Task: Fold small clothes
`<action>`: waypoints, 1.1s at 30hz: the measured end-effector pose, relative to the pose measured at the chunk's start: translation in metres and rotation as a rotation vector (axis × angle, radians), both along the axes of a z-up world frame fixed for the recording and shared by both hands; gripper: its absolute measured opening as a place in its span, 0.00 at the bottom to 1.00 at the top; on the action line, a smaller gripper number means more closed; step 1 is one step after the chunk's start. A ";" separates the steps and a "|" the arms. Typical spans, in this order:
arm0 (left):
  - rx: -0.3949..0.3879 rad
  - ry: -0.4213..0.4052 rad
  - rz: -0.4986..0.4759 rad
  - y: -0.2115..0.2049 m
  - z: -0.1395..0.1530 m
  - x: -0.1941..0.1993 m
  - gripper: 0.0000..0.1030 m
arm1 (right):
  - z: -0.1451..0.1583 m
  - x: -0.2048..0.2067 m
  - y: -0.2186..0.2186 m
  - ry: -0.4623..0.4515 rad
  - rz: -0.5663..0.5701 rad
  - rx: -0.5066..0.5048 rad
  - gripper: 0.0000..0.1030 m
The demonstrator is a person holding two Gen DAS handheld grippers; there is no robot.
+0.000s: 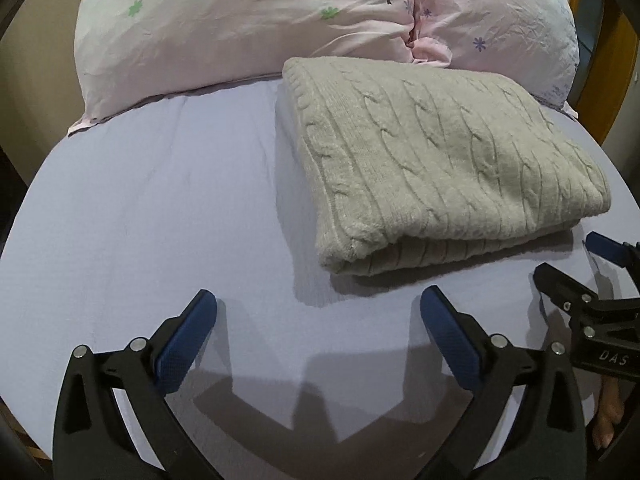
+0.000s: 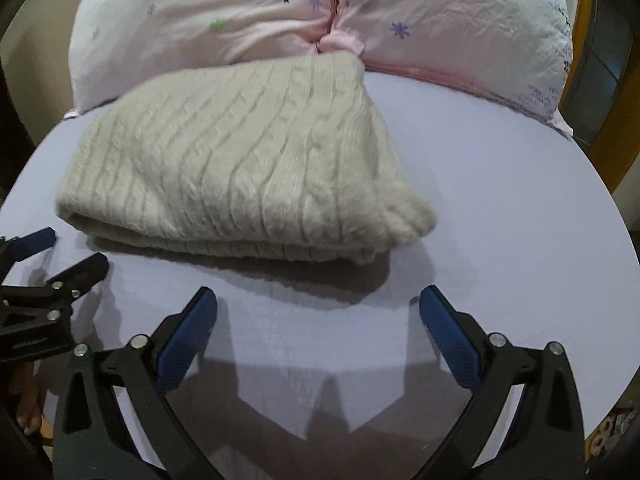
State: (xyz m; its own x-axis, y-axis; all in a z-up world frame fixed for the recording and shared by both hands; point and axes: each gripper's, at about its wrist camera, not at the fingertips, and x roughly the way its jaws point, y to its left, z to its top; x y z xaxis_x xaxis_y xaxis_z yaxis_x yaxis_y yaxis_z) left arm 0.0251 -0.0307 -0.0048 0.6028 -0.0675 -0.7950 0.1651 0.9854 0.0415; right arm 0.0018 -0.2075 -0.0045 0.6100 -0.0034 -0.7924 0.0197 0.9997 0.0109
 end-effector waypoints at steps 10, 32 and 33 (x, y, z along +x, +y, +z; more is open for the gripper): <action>-0.001 -0.009 -0.002 0.000 0.000 -0.001 0.99 | 0.000 0.004 0.000 0.001 0.020 0.000 0.98; -0.001 -0.009 -0.001 0.000 0.000 -0.001 0.99 | 0.001 0.005 0.000 0.001 0.024 0.001 0.98; -0.001 -0.009 -0.001 0.000 0.000 -0.001 0.99 | 0.001 0.005 0.000 0.001 0.024 0.001 0.98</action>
State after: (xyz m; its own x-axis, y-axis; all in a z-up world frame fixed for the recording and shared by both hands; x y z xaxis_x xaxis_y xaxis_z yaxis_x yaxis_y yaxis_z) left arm 0.0242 -0.0308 -0.0047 0.6103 -0.0687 -0.7892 0.1654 0.9853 0.0421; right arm 0.0068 -0.2074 -0.0037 0.6091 0.0116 -0.7930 -0.0039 0.9999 0.0117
